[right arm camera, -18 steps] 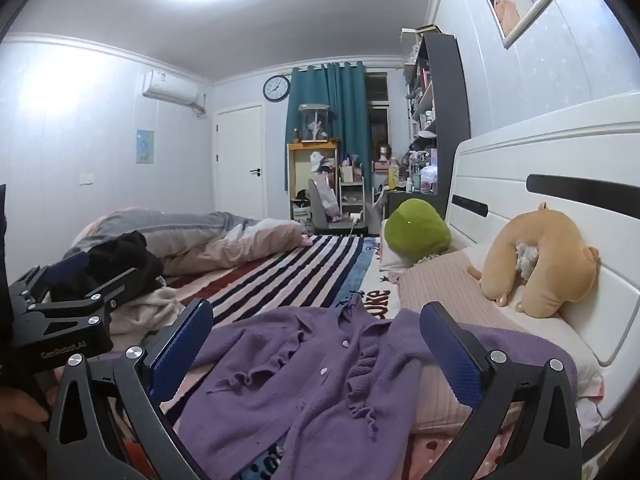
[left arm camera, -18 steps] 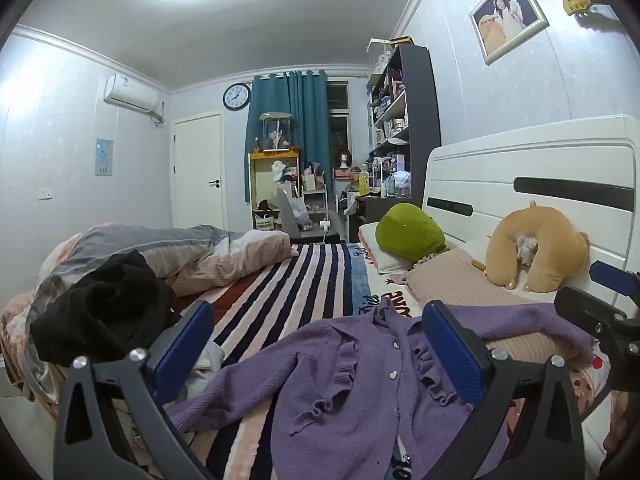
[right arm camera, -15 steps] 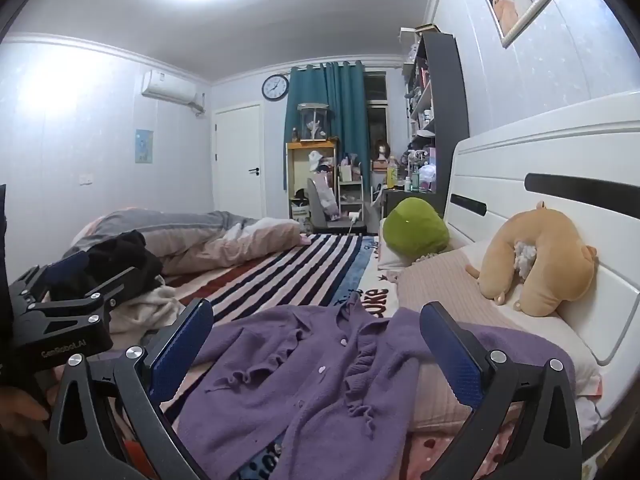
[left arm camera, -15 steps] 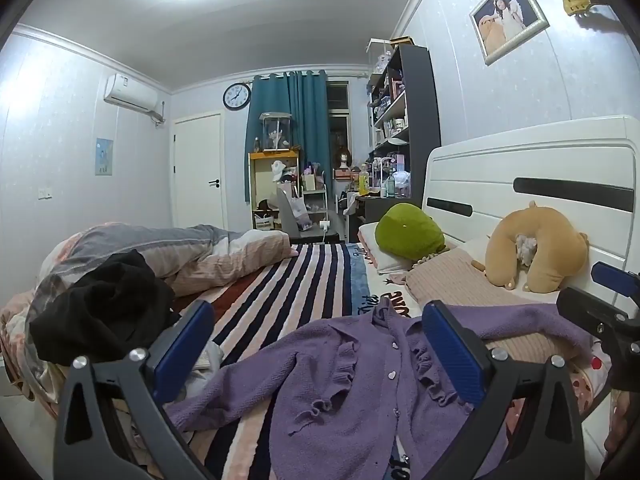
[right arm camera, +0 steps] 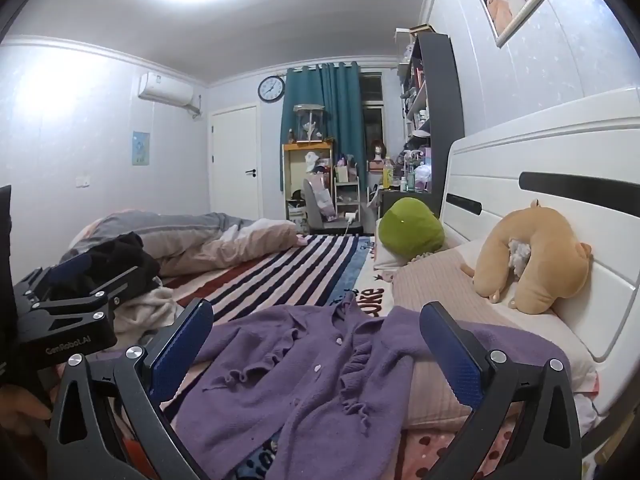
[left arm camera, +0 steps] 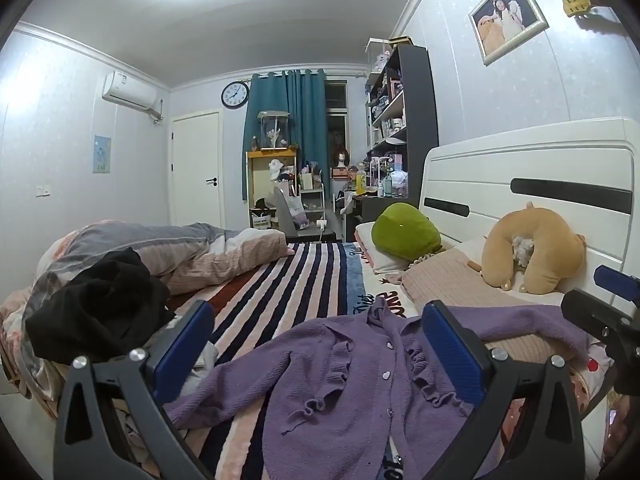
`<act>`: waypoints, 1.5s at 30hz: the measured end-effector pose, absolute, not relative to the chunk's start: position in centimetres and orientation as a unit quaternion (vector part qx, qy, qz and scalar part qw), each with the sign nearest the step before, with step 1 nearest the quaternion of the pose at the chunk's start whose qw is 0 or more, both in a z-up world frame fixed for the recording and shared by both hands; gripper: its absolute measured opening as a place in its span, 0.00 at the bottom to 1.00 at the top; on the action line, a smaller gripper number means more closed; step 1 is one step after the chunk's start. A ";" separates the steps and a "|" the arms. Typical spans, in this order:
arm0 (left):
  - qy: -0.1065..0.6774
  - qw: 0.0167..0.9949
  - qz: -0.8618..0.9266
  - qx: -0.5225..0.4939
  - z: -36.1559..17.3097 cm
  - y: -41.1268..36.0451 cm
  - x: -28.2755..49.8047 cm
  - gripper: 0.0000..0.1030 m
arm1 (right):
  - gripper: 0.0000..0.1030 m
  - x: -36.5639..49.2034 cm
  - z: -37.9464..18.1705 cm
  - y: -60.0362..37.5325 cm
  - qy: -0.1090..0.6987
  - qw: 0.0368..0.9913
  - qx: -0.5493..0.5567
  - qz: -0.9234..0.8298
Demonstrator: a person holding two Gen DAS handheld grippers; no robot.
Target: Fold large clothes
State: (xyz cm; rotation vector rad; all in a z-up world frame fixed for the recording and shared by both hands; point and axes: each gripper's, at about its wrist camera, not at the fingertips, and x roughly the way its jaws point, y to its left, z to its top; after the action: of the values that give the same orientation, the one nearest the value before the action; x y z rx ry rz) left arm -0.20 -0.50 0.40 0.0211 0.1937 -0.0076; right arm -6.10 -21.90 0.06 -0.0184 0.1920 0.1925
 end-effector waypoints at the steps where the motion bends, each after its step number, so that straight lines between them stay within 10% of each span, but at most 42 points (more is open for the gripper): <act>1: 0.096 0.995 -0.004 0.010 0.4 -0.5 -0.2 0.99 | 1.00 -6.1 0.1 -21.9 0.096 0.991 -0.008 0.097; 45: 0.087 0.996 0.008 0.007 0.5 -0.1 -0.1 0.99 | 1.00 -6.0 0.0 -20.6 0.095 0.990 -0.009 0.107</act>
State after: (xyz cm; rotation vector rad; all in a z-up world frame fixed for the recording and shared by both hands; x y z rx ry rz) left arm -0.12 -0.08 0.49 0.0137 0.1748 0.0151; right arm -6.01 -20.61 -0.03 -0.0178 0.1907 0.2142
